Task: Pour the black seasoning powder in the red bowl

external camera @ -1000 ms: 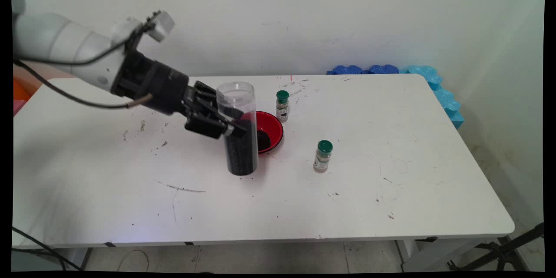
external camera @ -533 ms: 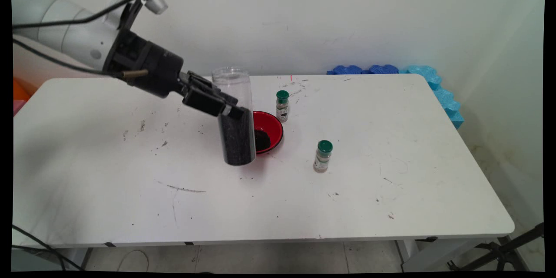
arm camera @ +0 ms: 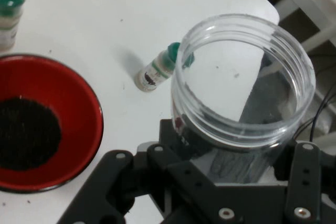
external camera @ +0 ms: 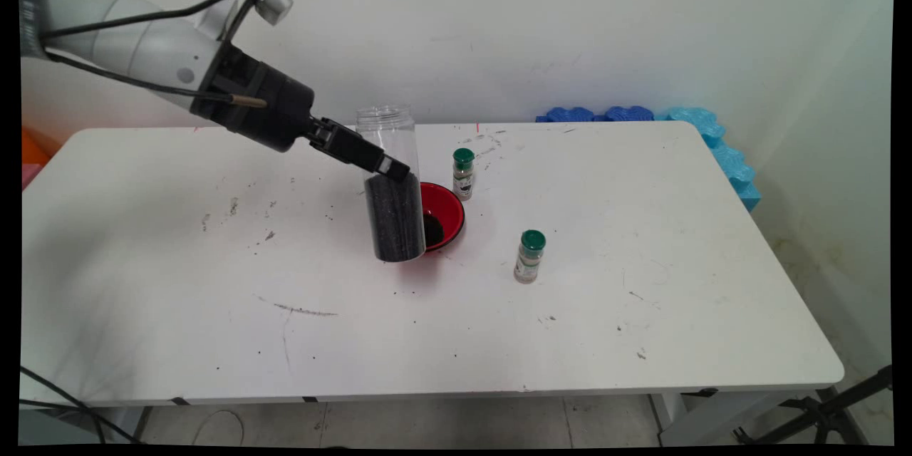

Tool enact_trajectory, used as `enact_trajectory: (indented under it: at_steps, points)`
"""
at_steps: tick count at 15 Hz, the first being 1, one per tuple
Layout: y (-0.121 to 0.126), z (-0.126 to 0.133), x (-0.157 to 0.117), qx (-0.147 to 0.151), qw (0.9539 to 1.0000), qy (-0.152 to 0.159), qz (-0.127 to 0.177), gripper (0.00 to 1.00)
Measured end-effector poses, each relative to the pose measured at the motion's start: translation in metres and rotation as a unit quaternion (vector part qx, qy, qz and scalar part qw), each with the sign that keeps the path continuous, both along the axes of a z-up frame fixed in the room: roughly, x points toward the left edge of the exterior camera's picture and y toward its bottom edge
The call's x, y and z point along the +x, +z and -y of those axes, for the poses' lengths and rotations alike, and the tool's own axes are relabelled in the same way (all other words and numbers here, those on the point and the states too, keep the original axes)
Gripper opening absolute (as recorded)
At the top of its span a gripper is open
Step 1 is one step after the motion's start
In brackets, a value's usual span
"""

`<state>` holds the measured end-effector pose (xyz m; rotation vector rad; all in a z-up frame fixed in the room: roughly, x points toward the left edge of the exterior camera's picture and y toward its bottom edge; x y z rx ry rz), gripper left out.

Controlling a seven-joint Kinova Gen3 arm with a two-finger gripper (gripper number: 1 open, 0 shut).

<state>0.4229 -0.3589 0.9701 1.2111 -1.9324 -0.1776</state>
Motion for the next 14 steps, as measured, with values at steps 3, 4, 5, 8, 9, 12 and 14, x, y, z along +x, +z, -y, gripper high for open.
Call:
enact_trajectory:
  at_steps: [3,4,5,8,9,12,14]
  points:
    - [-0.009,0.006,-0.003,0.042,0.9983,0.037,-0.01,0.0]
    - [-0.012,0.007,-0.004,0.056,0.9972,0.049,-0.014,0.0]
    - [-0.014,0.008,-0.005,0.064,0.9962,0.056,-0.018,0.0]
    - [-0.024,0.012,-0.007,0.113,0.9886,0.092,-0.04,0.0]
    - [-0.027,0.013,-0.008,0.129,0.9851,0.103,-0.048,0.0]
    - [-0.036,0.016,-0.011,0.18,0.9701,0.143,-0.077,0.0]
    - [-0.039,0.018,-0.013,0.208,0.9593,0.167,-0.094,0.0]
